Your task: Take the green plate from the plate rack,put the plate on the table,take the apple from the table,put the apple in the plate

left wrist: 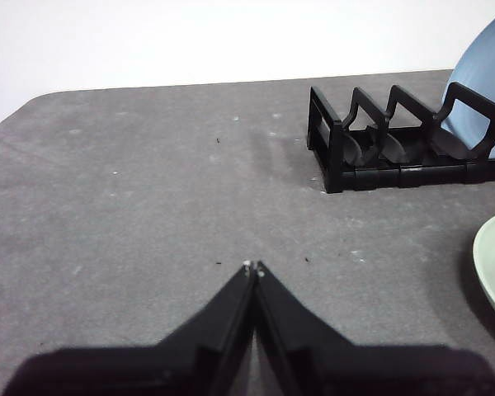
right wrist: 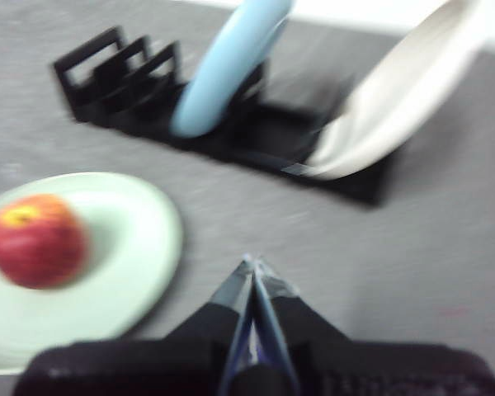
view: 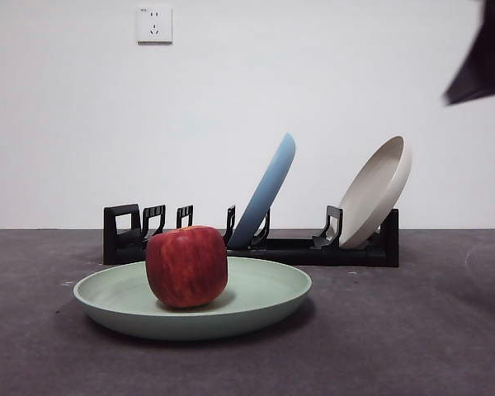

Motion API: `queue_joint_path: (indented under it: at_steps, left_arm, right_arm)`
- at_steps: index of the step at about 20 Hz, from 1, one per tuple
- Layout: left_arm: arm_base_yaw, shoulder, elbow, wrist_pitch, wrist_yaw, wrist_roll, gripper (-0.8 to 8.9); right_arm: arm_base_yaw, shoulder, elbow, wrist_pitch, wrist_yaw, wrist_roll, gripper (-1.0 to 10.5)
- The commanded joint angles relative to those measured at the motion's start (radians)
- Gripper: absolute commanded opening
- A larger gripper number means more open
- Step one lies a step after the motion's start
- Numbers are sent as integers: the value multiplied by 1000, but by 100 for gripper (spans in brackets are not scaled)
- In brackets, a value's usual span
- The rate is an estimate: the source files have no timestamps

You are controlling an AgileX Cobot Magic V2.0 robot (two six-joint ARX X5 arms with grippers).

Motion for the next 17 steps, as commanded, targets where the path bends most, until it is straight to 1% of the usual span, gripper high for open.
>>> queue_joint_path:
  at_steps: [1, 2, 5, 6, 8, 10, 13, 17]
  left_arm:
    - [3, -2, -13, 3, 1, -6, -3]
    - [3, -2, -13, 3, 0, -6, -3]
    - [3, -2, -13, 3, 0, -6, -3]
    - [3, -2, -13, 3, 1, -6, -3]
    - [3, -2, -13, 3, 1, -6, -3]
    - [3, -2, -13, 3, 1, -6, -3]
    - [3, -2, -13, 3, 1, -6, -3]
    - [3, -2, -13, 3, 0, -6, -3]
  right_arm:
    - [-107, -124, -7, -100, -5, -69, -11]
    - [-175, -186, -14, -132, -43, -69, -11]
    - [-381, -360, -51, -140, -158, -96, -11]
    - [-431, -406, -63, -138, -197, -107, -11]
    - [-497, -477, -101, -115, -266, -143, -11]
    - [-533, -535, -157, -110, -327, -153, -11]
    - [-539, -586, -239, -74, -383, -154, -11]
    - [-541, -604, -353, 64, -386, -155, -11]
